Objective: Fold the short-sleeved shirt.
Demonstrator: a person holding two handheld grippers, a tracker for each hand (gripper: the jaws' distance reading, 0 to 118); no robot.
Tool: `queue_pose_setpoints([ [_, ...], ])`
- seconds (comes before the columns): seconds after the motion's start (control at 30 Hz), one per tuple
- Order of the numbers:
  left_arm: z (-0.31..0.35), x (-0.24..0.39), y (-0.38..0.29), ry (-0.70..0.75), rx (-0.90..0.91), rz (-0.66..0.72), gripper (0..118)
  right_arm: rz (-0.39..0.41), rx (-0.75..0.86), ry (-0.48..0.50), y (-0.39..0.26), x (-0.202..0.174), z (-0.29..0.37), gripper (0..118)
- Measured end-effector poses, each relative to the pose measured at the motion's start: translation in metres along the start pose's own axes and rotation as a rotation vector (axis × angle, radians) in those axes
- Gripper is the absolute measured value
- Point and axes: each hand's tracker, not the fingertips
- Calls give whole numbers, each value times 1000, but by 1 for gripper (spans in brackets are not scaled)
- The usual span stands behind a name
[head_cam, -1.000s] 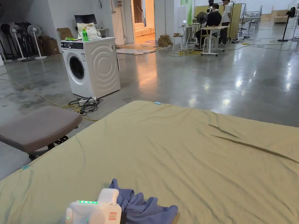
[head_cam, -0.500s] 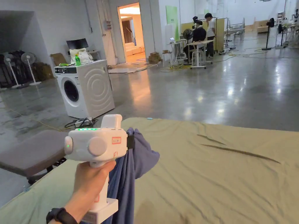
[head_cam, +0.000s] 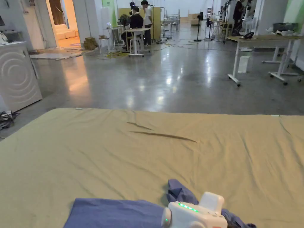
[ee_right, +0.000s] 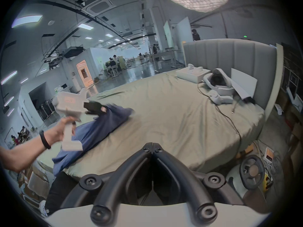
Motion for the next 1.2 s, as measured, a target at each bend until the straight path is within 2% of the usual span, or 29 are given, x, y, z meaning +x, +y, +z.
queue_pose_setpoints([
  [0.13,-49,74,-46,-122,-89,-90,5,-37,-27,-61,-12,17,6,0],
  [0.23,-70,107,-63,-119,-123,-110,9,-50,-38,-85,-17,22,9,0],
  [0.27,-74,110,-65,-118,-138,-133,19,-53,-40,-87,-18,23,9,0],
  [0.33,-73,114,-69,-159,-146,-179,55,-51,-45,-86,-18,22,7,0],
  [0.37,-63,110,-68,-202,-140,-186,62,-47,-45,-85,-17,20,6,0],
  [0.5,13,89,-55,-153,11,-163,68,5,22,-19,4,1,-8,0],
  [0.53,43,78,-51,-147,62,-146,72,19,38,16,11,-6,-12,0],
  [0.67,182,40,-40,11,323,-95,73,126,136,109,38,-43,-16,0],
  [0.87,367,25,-64,355,637,-102,73,272,277,157,65,-98,-5,0],
  [1.0,433,44,-109,584,829,-134,73,296,362,202,73,-119,7,0],
  [1.03,441,47,-116,626,835,-154,70,286,373,221,74,-121,10,0],
  [1.07,450,49,-123,625,810,-177,63,269,369,241,77,-124,13,0],
  [1.1,455,53,-132,618,791,-180,45,255,362,253,79,-126,15,0],
  [1.13,457,56,-137,656,786,-181,10,246,362,257,81,-128,18,0],
  [1.17,457,58,-141,713,786,-166,2,242,355,259,84,-131,20,0],
  [1.2,459,58,-148,731,791,-171,2,244,345,259,86,-132,20,0],
])
